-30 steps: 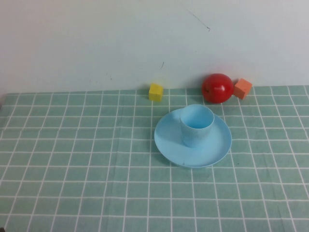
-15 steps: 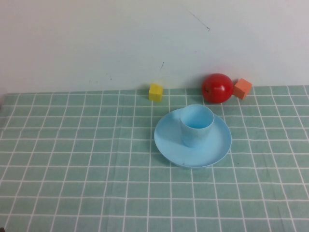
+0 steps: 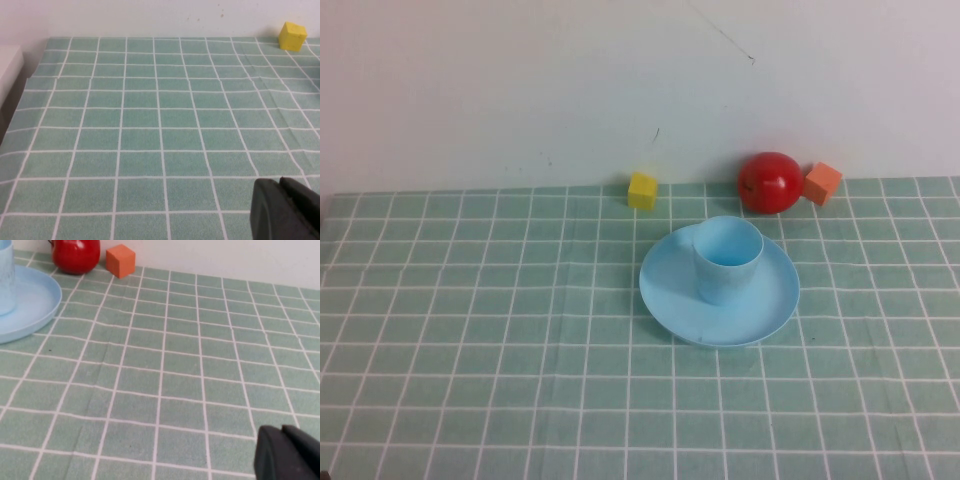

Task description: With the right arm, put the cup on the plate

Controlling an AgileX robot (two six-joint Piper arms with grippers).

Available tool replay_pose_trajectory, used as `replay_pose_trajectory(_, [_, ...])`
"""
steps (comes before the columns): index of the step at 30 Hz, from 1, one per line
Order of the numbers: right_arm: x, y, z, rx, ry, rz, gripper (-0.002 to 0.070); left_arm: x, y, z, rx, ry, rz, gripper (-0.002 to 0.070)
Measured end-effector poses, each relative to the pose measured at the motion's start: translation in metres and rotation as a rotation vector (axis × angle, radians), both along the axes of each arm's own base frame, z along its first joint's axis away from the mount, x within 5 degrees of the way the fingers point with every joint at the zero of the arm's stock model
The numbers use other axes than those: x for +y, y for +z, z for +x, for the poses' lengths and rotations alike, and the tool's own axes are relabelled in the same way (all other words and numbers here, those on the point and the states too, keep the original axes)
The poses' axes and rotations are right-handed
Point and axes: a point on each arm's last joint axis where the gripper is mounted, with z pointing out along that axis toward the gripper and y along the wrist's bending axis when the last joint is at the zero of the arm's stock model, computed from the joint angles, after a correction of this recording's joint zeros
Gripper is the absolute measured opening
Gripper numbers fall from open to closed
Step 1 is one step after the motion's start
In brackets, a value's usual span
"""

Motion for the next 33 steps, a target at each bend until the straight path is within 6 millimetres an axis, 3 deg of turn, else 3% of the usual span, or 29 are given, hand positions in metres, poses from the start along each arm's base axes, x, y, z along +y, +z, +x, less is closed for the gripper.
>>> replay_pose_trajectory(10, [-0.0041,-0.0002,-0.0003,0.0,-0.104,0.038,-0.0003,0.0,0.0,0.0,0.0,0.0,0.0,-0.0003])
replay_pose_trajectory(33, [-0.0008,-0.0001,-0.0001,0.0,-0.055,0.061,-0.0003,0.0,0.0,0.0,0.0,0.0,0.0,-0.0003])
